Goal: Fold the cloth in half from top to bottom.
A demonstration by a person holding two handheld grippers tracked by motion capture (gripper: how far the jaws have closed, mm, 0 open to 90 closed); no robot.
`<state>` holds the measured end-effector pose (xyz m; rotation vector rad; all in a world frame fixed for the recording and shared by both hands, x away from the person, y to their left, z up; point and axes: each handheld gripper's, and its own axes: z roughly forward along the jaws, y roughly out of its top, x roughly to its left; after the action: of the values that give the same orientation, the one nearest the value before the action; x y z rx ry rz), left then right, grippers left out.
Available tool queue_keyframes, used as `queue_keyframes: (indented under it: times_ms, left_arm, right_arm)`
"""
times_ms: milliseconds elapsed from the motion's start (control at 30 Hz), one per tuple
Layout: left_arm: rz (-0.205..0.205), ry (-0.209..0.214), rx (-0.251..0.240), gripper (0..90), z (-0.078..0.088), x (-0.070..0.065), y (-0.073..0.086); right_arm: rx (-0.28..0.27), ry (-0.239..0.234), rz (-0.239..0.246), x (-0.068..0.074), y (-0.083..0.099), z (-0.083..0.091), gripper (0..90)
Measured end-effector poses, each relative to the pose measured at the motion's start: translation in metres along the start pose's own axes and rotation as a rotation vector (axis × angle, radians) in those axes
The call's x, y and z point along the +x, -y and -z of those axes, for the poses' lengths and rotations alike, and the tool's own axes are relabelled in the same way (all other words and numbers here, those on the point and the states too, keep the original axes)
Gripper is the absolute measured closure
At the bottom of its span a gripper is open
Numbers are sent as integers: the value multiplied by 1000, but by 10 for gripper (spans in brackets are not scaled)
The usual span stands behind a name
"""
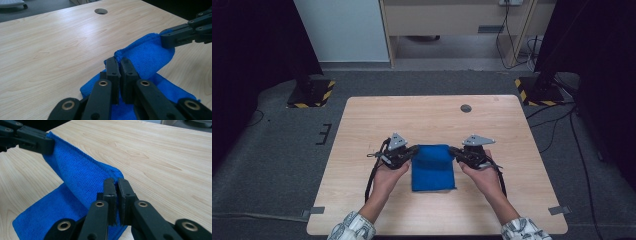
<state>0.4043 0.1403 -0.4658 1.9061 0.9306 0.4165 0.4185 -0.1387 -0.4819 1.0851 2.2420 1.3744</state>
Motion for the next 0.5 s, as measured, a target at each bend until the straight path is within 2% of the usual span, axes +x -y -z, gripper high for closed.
queue_keyframes:
  times_ms: [200, 300, 500]
  left_arm:
    - [5, 14, 0, 856, 8, -3, 8]
    - [26, 34, 8, 853, 9, -4, 15]
    - [6, 20, 20, 848, 8, -7, 18]
  right_arm:
    - [-10, -21, 11, 7, 2, 5, 862]
    - [-6, -30, 12, 9, 6, 8, 862]
    - [-3, -50, 13, 12, 13, 12, 861]
